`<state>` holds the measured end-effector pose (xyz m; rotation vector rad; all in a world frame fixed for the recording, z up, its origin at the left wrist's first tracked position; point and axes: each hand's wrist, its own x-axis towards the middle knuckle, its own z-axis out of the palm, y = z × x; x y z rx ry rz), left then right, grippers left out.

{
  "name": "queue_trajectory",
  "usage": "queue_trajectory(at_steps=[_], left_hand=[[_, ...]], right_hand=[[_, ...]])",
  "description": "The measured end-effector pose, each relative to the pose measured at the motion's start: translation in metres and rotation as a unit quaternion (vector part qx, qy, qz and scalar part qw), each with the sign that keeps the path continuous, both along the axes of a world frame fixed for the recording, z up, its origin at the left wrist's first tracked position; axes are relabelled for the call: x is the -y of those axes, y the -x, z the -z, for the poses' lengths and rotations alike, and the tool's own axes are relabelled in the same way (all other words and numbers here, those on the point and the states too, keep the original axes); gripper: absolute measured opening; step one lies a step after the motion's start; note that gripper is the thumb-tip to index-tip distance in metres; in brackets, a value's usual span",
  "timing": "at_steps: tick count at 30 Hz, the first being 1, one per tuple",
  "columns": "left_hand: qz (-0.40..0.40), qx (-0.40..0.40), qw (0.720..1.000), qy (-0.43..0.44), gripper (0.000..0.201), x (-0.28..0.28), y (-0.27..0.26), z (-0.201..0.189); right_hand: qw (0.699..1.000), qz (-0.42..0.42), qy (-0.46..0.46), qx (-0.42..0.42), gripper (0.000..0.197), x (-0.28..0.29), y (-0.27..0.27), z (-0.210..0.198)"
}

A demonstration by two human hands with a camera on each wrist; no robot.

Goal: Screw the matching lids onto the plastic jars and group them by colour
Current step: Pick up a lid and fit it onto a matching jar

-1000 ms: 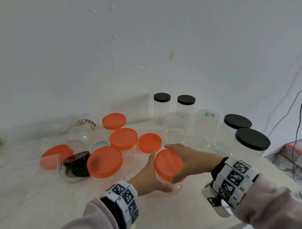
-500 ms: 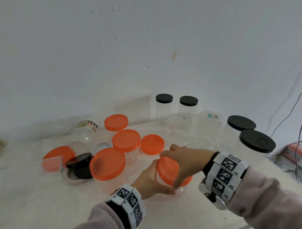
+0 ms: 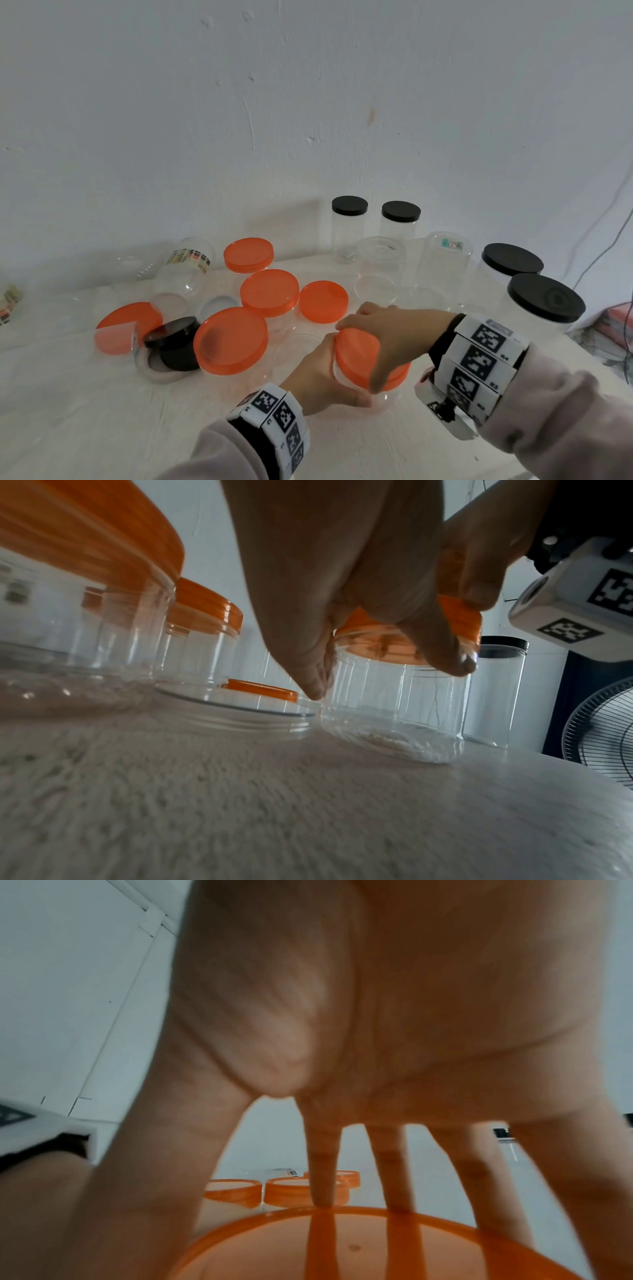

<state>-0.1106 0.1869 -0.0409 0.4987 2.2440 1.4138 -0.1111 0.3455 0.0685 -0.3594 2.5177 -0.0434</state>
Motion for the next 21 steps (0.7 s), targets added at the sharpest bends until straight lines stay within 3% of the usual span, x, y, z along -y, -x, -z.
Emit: queue_trajectory(at_steps=[5,9,13,17,21], left_hand=[[0.004,0.018,1.000,-0.020,0.094,0.000,0.000,0.001],[0.004,-0.003,1.000,0.002,0.094,0.000,0.001,0.002],[0.004,-0.010,1.000,0.021,0.095,-0.001,0.002,0.001],[0.005,0.006,1.000,0.003,0.098,0.000,0.001,0.002],[0.006,0.003,1.000,0.008,0.100,0.000,0.000,-0.001]], right_hand=[[0.998,0.046,-0.021,-0.037,0.100,0.002,-0.002,0.007],[0.997,0.043,-0.060,-0.016,0.111,0.000,0.000,0.001],[1.000,0.006,-0.009,0.014,0.101,0.000,0.000,-0.007],[0.999,0.036,-0.020,-0.016,0.092,-0.001,0.000,-0.004],[0.997,0.052,-0.048,-0.030,0.104,-0.003,0.001,-0.004]])
